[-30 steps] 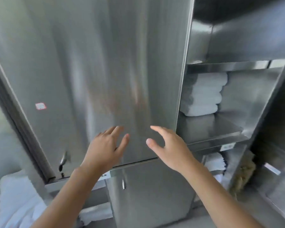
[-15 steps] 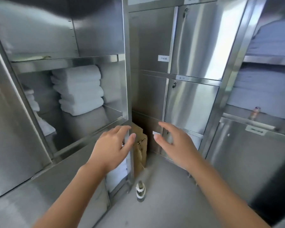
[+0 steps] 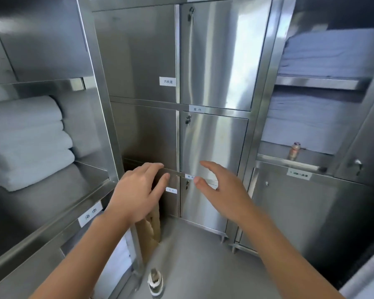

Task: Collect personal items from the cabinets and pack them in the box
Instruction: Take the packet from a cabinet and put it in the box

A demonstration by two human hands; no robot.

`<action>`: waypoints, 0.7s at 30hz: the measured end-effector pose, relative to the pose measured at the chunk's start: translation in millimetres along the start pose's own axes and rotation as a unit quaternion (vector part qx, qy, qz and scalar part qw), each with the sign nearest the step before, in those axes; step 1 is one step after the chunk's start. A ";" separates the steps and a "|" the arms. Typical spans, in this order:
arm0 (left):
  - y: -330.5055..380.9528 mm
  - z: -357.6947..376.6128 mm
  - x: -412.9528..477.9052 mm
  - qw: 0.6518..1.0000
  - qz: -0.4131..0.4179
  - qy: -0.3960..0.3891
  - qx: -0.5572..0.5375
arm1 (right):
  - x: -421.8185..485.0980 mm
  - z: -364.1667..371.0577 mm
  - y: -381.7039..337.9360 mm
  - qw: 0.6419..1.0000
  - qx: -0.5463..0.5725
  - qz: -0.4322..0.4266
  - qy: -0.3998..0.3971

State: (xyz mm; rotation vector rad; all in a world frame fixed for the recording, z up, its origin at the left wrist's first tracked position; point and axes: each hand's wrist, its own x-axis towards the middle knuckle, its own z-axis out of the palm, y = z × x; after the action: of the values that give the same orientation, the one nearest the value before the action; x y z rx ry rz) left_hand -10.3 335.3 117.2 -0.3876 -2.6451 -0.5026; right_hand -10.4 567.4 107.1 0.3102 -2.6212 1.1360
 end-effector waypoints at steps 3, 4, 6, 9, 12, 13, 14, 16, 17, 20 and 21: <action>-29.4 12.7 34.9 1.000 -0.006 -0.005 0.015 | 42.2 20.8 9.7 1.000 0.002 -0.006 0.000; -36.9 17.0 44.3 1.000 -0.009 -0.007 0.019 | 54.5 27.5 13.3 1.000 0.003 -0.005 -0.002; -49.4 23.9 59.6 1.000 -0.018 -0.013 0.022 | 77.1 39.8 19.1 1.000 0.005 -0.003 -0.015; -67.3 30.7 78.4 0.999 -0.040 -0.016 0.026 | 112.6 56.8 27.8 0.999 0.018 -0.018 -0.035; -86.8 35.2 94.6 0.997 -0.070 -0.010 0.040 | 152.3 74.2 31.8 0.997 0.033 -0.046 -0.060; -93.2 37.1 98.8 0.995 -0.082 -0.009 0.047 | 165.6 80.7 32.8 0.995 0.043 -0.058 -0.071; -99.4 38.7 102.4 0.994 -0.097 -0.005 0.053 | 178.8 87.7 33.6 0.993 0.054 -0.070 -0.082; -109.8 40.3 106.4 0.988 -0.140 0.000 0.066 | 203.7 101.9 33.7 0.987 0.069 -0.093 -0.109; -114.2 40.4 106.9 0.984 -0.161 0.000 0.073 | 214.2 108.6 33.1 0.984 0.072 -0.106 -0.123; -124.7 37.9 109.6 0.970 -0.218 0.017 0.110 | 243.7 129.3 29.7 0.970 0.067 -0.160 -0.172; -125.8 36.4 109.3 0.964 -0.232 0.028 0.123 | 252.1 136.0 26.7 0.964 0.070 -0.176 -0.186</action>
State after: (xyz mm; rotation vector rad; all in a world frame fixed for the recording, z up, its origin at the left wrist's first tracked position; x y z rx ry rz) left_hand -161.3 257.9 99.4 0.3274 -2.6944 -0.3061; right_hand -277.1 462.7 81.6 1.0694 -2.6337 1.2318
